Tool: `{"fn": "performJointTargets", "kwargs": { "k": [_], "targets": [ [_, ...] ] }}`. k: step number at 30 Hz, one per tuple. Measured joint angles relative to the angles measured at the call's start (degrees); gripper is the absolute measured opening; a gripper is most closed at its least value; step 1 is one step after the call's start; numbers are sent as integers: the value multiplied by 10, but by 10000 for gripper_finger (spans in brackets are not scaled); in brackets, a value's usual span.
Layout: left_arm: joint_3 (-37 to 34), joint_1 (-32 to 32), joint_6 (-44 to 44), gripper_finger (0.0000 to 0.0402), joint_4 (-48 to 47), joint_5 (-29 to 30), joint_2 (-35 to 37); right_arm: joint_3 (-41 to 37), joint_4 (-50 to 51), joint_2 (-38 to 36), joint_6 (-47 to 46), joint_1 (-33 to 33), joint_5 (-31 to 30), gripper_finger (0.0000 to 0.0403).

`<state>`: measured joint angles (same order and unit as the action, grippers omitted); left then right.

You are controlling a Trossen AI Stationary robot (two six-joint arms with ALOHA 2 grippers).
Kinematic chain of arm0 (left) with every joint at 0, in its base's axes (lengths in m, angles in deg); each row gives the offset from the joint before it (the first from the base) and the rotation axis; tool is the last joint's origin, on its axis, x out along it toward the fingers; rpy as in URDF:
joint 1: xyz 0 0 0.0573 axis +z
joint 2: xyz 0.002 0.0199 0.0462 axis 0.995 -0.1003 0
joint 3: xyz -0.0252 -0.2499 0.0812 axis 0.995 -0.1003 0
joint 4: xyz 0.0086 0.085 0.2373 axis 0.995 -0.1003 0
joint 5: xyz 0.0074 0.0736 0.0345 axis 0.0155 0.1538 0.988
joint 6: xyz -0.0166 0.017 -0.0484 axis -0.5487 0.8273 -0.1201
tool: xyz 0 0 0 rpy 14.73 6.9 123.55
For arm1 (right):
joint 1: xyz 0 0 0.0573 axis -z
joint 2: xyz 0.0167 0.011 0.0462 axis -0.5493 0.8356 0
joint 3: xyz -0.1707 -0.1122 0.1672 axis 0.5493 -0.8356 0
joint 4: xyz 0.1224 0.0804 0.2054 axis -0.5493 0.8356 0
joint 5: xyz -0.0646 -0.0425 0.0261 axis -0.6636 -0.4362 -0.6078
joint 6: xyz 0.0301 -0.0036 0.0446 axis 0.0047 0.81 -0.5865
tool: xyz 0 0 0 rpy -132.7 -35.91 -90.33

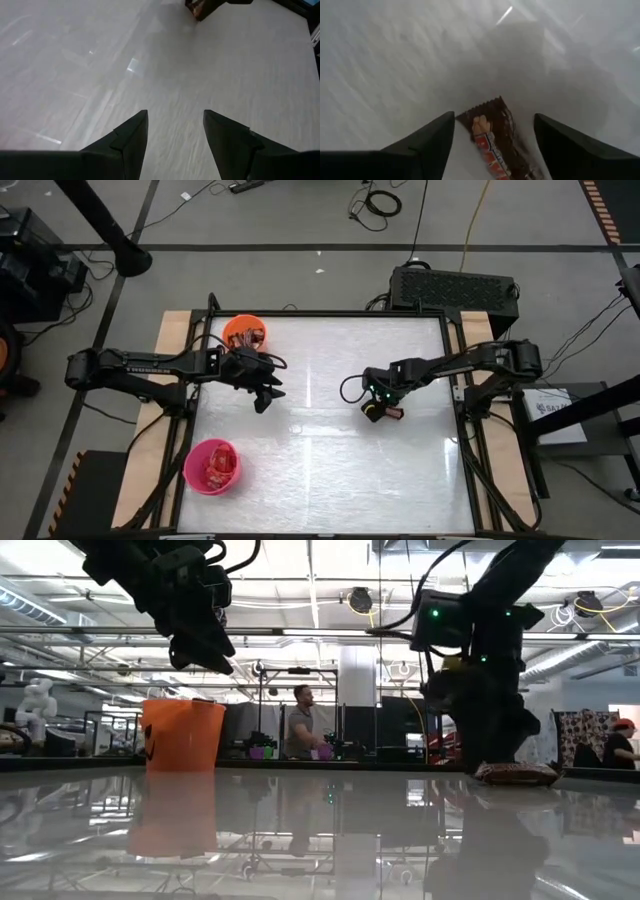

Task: Sort candy by brand, put in halloween buckets
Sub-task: Put the brown chocolate bar into the orange bucket

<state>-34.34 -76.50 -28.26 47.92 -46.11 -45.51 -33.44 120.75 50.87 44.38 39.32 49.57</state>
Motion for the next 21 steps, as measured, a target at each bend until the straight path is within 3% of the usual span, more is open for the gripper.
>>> {"fn": "performJointTargets", "kwargs": {
  "k": [3,9,13,16,21],
  "targets": [
    [0,0,0,199,0,0,0,0,-3,0,0,-6,8,206],
    [0,0,0,199,1,0,0,0,-48,-4,19,-2,-1,24],
    [0,0,-4,199,1,-1,0,0,-178,-4,9,0,-1,22],
    [0,0,-19,199,-14,-3,2,0,-336,-4,-3,0,-2,12],
    [6,4,-56,199,-117,14,34,1,-658,2,6,3,-101,4]
  ]
}}
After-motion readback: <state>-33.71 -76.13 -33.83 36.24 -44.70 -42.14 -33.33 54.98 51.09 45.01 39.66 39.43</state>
